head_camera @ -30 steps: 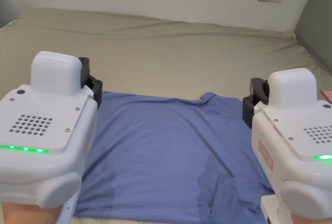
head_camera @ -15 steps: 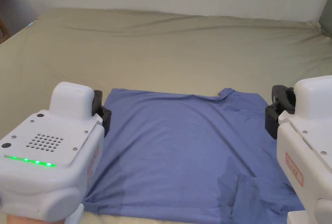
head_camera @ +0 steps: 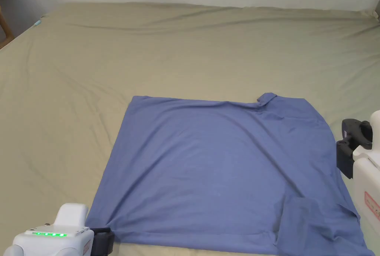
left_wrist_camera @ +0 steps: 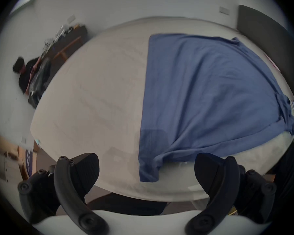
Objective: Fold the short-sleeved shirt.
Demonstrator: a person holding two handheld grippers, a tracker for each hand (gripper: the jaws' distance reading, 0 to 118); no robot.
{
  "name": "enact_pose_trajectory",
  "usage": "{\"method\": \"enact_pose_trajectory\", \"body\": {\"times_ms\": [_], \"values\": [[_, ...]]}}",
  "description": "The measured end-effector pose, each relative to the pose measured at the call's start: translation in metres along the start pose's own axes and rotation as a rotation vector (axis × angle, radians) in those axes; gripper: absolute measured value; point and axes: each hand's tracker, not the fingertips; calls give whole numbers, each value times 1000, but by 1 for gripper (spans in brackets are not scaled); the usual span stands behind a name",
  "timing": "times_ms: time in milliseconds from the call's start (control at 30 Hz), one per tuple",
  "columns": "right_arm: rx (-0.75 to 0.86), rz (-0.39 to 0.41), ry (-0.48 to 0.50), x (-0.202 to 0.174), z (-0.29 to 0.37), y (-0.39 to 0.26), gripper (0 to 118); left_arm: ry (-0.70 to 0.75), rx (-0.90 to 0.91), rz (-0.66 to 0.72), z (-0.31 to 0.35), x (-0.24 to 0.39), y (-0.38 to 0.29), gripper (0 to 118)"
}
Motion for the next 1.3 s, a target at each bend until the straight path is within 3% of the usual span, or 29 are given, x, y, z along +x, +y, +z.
{"method": "enact_pose_trajectory", "body": {"times_ms": [67,167,200,267,433,500,567,600,633,667,700,867,1067,1133,1200,1267,1300], "values": [[-15,-2,0,0,-1,0,2,-15,-3,42,-9,-1,0,103],[-26,-7,4,-1,-2,0,2,-53,-6,26,-12,2,-1,57],[-25,-5,4,0,-2,0,2,-110,3,22,-13,4,-1,36],[-30,3,-3,0,-3,-1,2,-124,20,5,-7,12,-1,9],[-91,-21,-11,15,-9,-21,2,-99,90,20,0,18,6,6],[-170,-25,-48,24,-13,-41,2,-102,112,28,10,15,9,6],[-300,-41,-24,38,-19,-67,7,-108,130,27,22,13,13,6],[-358,-76,5,47,-23,-84,34,-112,135,27,27,12,14,6],[-435,-94,10,55,-27,-101,71,-112,144,28,30,12,16,6],[-496,-127,43,63,-31,-123,97,-107,145,28,32,12,18,6],[-556,-157,48,68,-33,-145,104,-104,148,27,35,12,18,6],[-778,-151,3,76,-56,-227,104,-91,150,15,48,20,20,6],[-791,-159,55,72,-79,-249,102,-75,125,5,51,25,18,6],[-790,-129,56,61,-82,-243,83,-71,114,9,50,27,17,6],[-787,-146,100,60,-88,-244,46,-66,105,7,48,28,17,6],[-794,-204,206,56,-91,-241,14,-60,100,3,48,31,16,6],[-771,-196,213,53,-91,-238,12,-58,95,3,47,32,16,6]]}}
